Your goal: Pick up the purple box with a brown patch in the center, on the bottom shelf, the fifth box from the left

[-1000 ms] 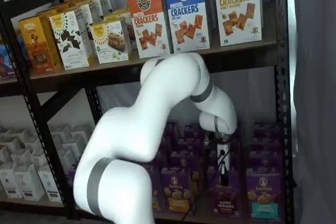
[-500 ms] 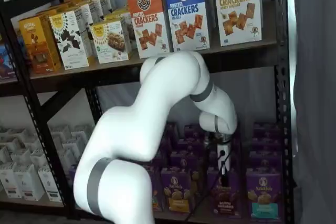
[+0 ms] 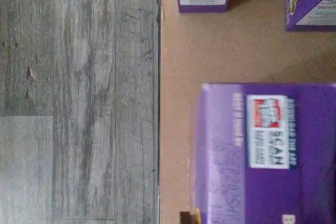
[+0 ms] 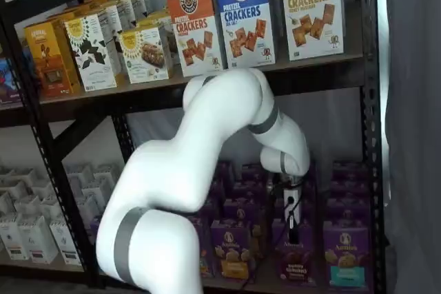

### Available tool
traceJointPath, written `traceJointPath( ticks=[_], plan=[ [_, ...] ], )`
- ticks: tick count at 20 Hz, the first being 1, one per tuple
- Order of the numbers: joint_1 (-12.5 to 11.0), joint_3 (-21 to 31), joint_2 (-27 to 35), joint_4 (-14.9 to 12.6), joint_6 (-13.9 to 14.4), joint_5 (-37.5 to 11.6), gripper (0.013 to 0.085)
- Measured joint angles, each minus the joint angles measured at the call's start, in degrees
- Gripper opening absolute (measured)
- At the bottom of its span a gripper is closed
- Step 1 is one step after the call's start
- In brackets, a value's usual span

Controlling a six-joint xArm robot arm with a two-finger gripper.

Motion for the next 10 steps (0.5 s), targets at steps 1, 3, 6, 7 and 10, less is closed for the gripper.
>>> traceJointPath(
  ticks=[1, 3, 6, 7, 10],
  plan=[
    [0.0, -0.1, 0.0, 0.0, 0.0, 0.1, 0.037],
    [0.0, 0.0, 0.0, 0.0, 0.0, 0.2, 0.033],
    [-0.1, 0.2, -0.1, 0.0, 0.0, 0.0, 0.029],
    [-0.1, 0.4, -0.2, 0.0, -0.1, -0.1, 0.025],
    [-0.2, 1.0, -0.6, -0.1, -0.1, -0.5, 0.025]
  ],
)
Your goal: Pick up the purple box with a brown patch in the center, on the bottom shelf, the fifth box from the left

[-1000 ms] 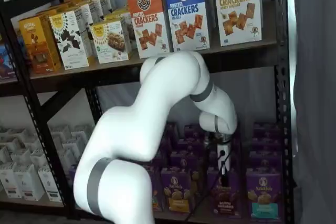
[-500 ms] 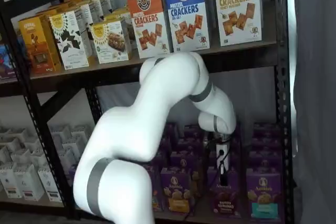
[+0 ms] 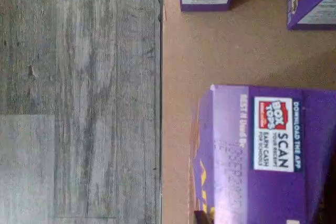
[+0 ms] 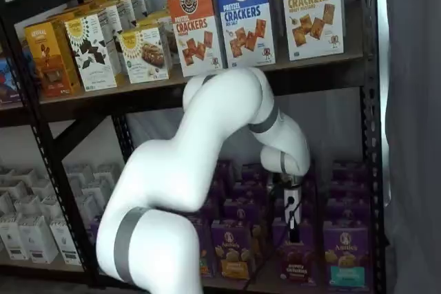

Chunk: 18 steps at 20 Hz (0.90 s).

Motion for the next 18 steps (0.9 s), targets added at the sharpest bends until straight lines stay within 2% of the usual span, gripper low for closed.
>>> traceJointPath(
  ticks=[5, 13, 18],
  plan=[
    [-0.3, 1.5, -1.2, -0.5, 0.1, 0.5, 0.025],
    [-0.3, 8.1, -5.6, 3.2, -3.1, -0.9, 0.025],
    [0.2, 13.4, -8.9, 4.0, -3.4, -2.6, 0.025]
  ],
)
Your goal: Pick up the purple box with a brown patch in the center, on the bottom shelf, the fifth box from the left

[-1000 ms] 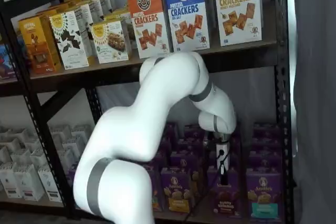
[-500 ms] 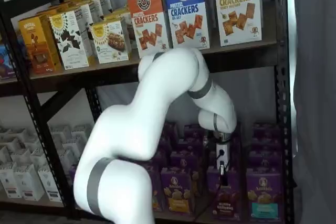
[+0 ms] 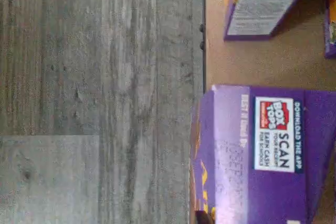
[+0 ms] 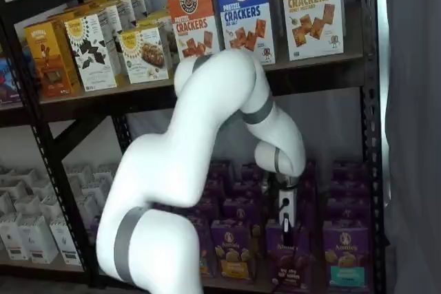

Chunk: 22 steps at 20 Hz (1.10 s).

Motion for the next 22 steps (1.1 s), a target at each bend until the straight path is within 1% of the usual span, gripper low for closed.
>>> traceJointPath(
  ticks=[5, 8, 11, 18, 22],
  plan=[
    [0.7, 6.3, -3.9, -0.4, 0.9, -2.1, 0.025],
    [1.2, 9.7, -6.4, -1.2, 2.0, -1.4, 0.025],
    [1.6, 13.1, -8.8, -1.5, 2.6, -1.2, 0.025],
    [2.6, 21.0, -14.2, 0.8, 1.3, -3.4, 0.025],
    [3.2, 24.2, -16.5, 0.5, 2.2, -3.7, 0.025]
  ],
)
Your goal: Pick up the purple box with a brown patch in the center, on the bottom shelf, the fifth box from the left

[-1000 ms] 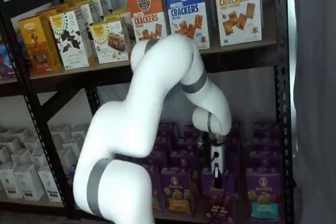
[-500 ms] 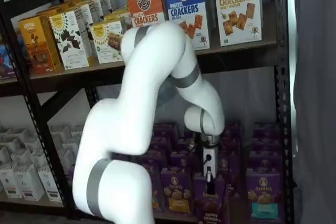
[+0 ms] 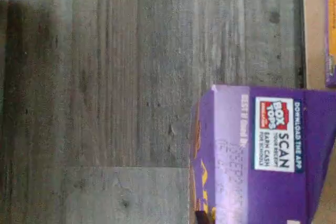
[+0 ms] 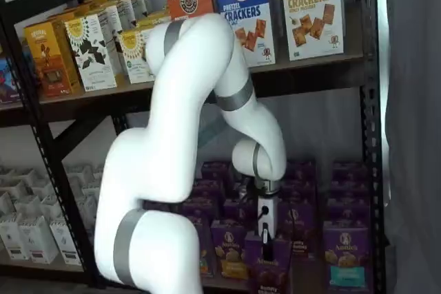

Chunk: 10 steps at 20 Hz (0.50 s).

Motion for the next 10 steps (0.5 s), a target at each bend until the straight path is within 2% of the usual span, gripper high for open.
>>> traceJointPath(
  ticks=[5, 10],
  plan=[
    [0.3, 2.9, -2.1, -0.9, 1.1, -0.6, 0.025],
    [0.2, 5.2, -4.1, 0.2, 0.0, -0.9, 0.025]
  ],
)
